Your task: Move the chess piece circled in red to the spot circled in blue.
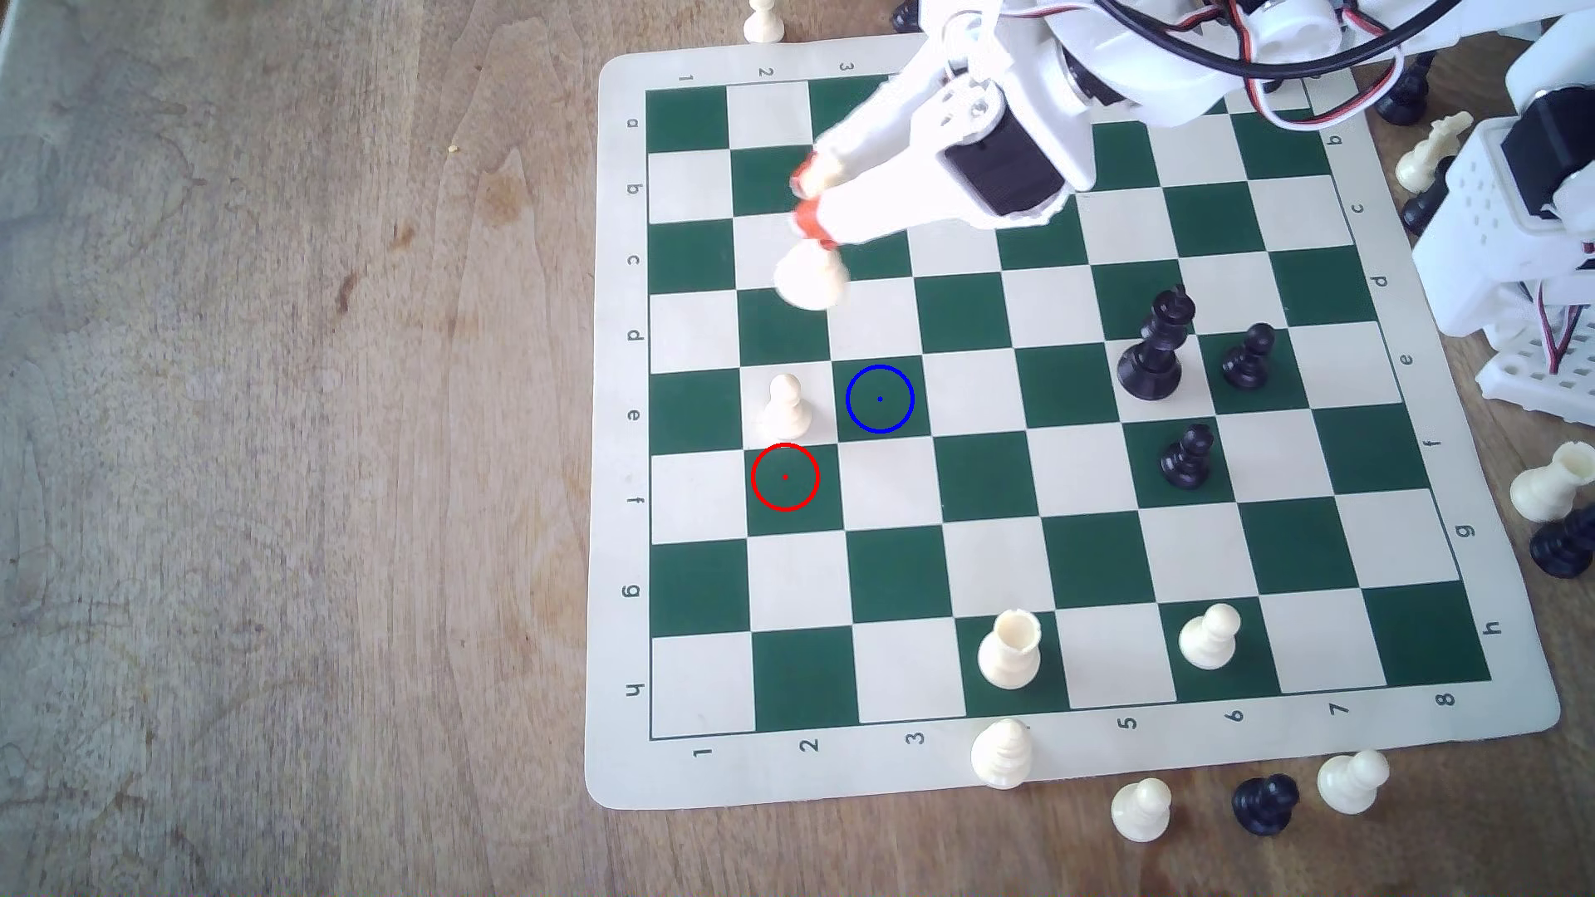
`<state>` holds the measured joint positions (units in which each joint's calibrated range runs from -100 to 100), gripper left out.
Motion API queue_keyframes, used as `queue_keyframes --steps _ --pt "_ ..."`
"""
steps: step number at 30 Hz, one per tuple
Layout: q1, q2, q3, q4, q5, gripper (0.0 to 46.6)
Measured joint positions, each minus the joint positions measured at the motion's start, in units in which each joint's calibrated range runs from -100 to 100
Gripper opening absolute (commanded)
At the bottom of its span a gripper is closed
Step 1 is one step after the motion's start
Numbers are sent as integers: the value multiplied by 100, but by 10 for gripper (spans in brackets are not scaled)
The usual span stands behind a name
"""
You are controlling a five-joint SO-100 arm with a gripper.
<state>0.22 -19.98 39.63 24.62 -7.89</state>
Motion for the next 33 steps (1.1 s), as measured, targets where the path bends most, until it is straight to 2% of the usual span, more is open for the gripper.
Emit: queue_keyframes --steps 6,17,33 --pt "-81 176 371 -287 0 2" --pt "-147 1500 362 -980 20 2" --pt "-192 1483 352 -805 24 2"
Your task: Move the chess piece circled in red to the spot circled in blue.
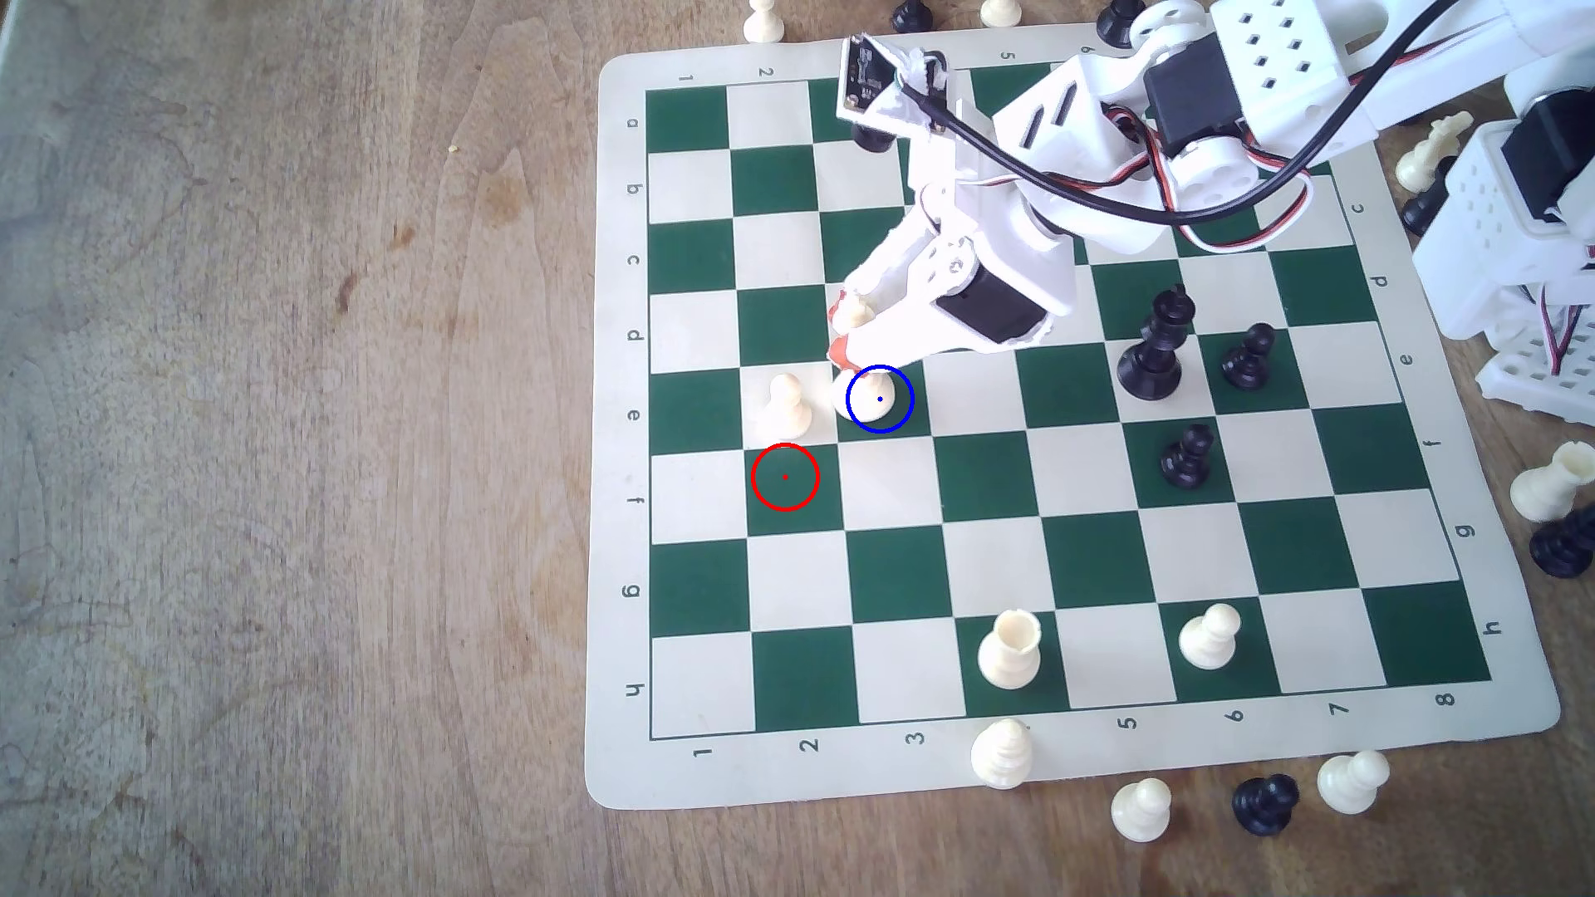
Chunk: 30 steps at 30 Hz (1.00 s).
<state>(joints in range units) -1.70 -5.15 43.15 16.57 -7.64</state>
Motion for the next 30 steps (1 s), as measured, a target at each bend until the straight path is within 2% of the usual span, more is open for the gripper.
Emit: queue_keyframes --steps 13,15,16,19,30 --pt "0 -235 163 191 0 2" --pt "0 -235 163 191 0 105" --pt "0 -235 163 191 0 137" --pt "0 -235 163 223 -29 191" --pt "0 -394 280 470 -29 197"
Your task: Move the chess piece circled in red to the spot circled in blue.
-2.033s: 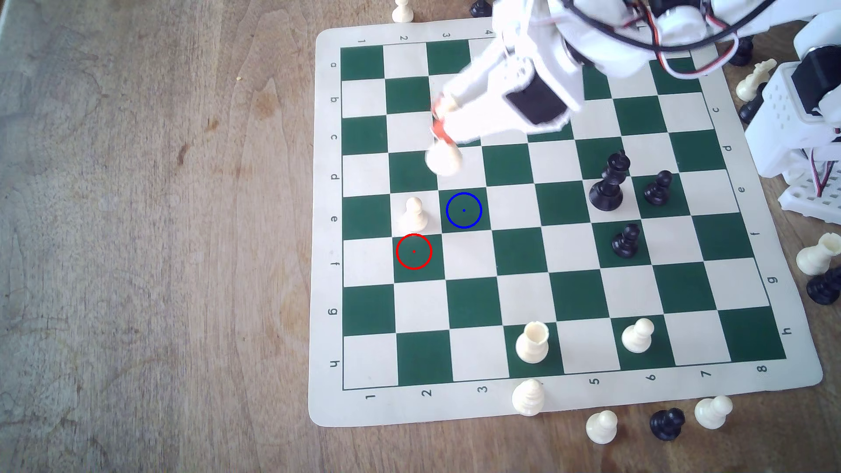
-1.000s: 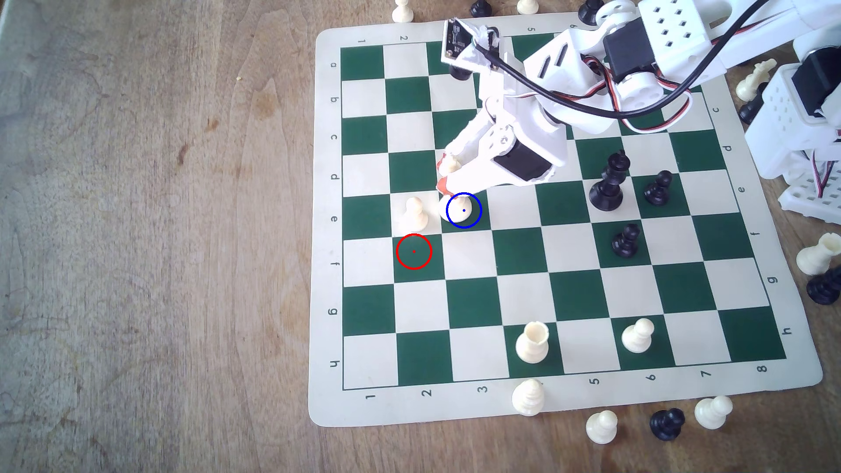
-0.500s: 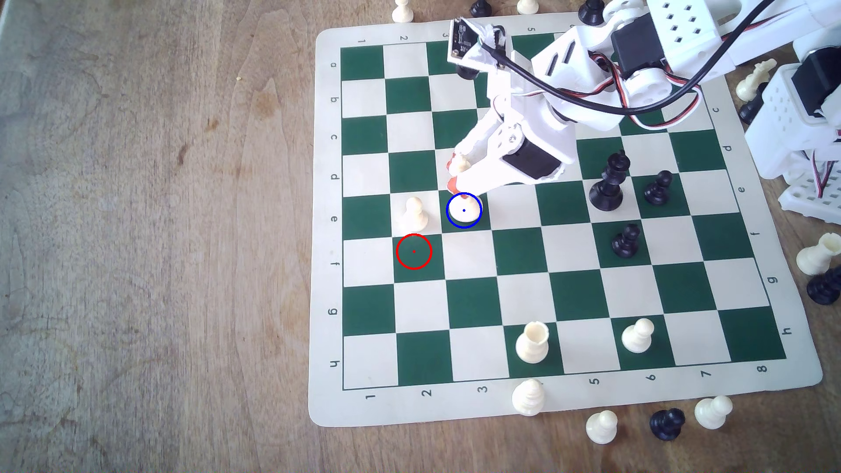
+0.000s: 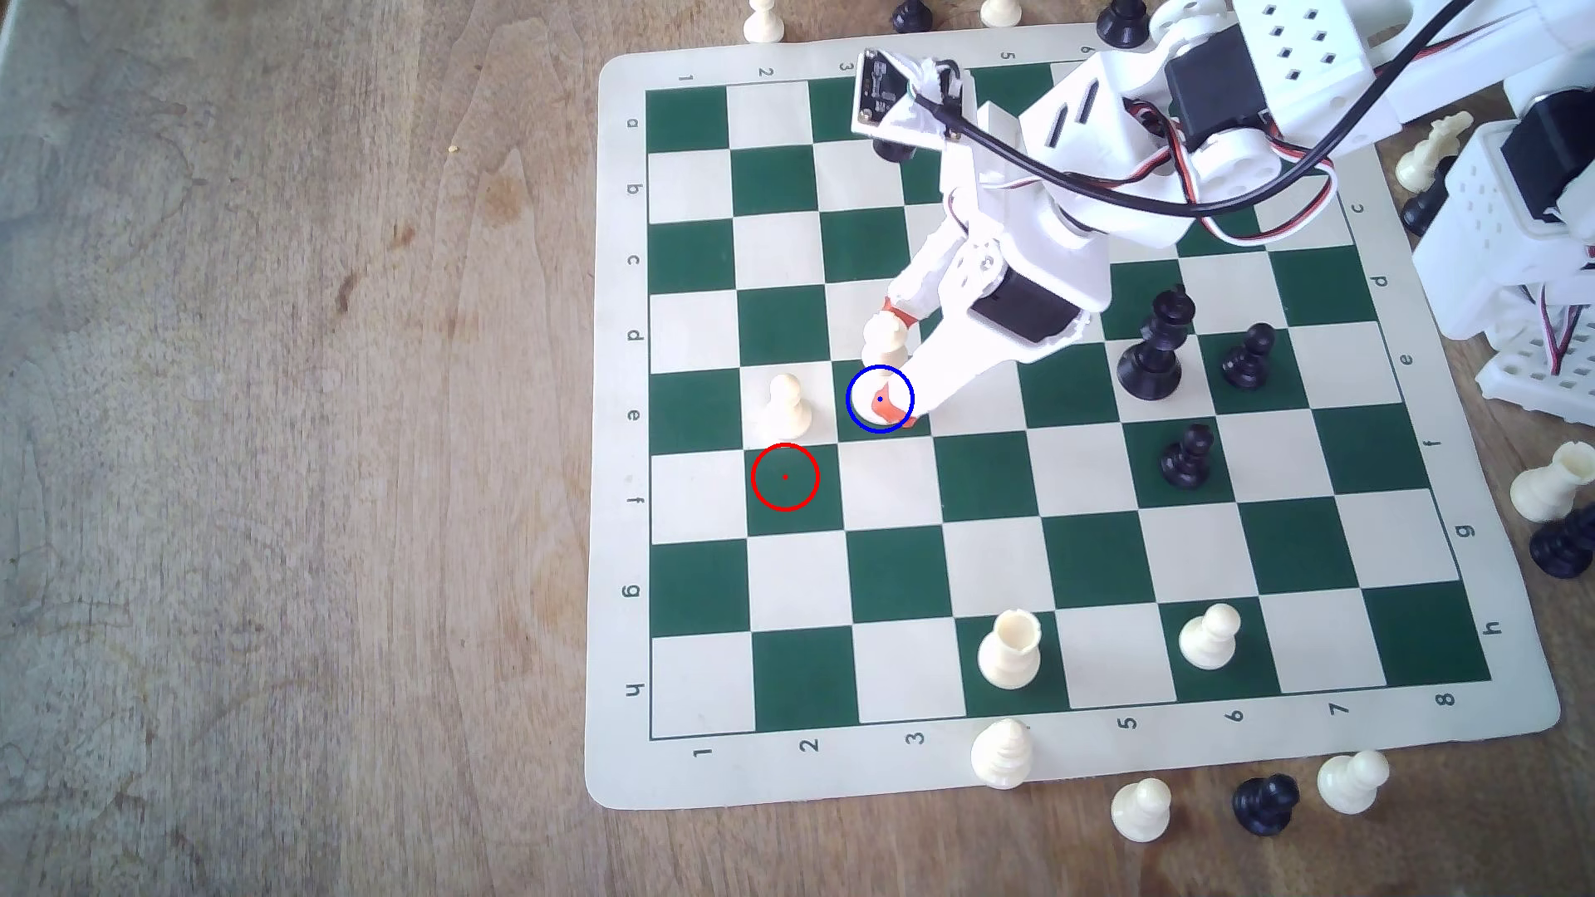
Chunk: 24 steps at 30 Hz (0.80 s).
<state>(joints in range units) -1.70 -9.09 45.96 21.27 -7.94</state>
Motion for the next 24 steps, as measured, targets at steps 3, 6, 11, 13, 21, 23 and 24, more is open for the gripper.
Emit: queue_keyframes --steps 3,6,11,13,21,23,24 --pt "0 -134 0 56 0 199" --pt "0 -209 0 64 0 199" --pt "0 -762 443 151 5 207" --pt "15 -1232 687 231 54 211" --pt "310 -3863 2232 223 200 176" --pt "413 -4625 2648 183 230 175" --pt "465 -5052 2910 159 259 174"
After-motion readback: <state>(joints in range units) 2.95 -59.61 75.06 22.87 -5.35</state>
